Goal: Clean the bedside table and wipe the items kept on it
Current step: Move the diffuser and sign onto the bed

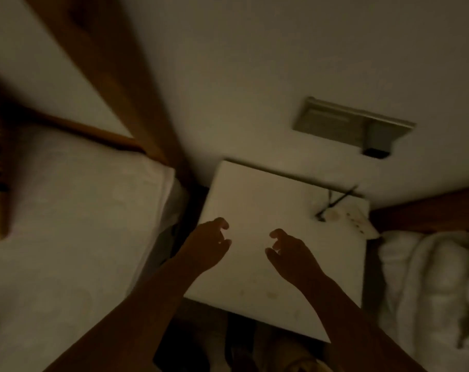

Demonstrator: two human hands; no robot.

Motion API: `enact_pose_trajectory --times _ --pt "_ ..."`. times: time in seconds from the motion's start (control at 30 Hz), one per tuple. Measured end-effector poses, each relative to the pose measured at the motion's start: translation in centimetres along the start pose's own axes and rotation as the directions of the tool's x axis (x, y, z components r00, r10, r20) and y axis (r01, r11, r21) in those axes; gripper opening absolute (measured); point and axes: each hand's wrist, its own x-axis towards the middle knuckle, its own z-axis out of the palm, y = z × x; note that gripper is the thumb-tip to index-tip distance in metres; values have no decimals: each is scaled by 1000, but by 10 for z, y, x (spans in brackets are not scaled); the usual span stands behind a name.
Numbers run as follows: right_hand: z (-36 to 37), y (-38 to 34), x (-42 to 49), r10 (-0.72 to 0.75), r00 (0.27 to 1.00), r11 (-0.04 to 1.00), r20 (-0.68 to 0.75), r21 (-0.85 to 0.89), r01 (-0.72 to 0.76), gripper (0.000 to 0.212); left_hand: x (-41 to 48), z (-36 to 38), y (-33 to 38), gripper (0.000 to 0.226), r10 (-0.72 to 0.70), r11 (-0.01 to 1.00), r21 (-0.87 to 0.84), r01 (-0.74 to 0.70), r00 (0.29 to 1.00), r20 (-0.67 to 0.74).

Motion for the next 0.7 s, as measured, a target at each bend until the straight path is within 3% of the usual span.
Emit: enact_pose_trajectory --times 0.23,0.4,0.7 --pt "-49 88 -14 117 983 991 -142 89 -105 36 59 60 89 49 112 992 55 -117 990 83" --pt "-75 124 -10 180 926 979 -332 155 -135 41 100 85 122 63 180 976 97 -194 974 135" --pt "-103 165 28 141 897 990 -420 50 -132 46 154 122 151 70 245 970 -25 -243 965 96"
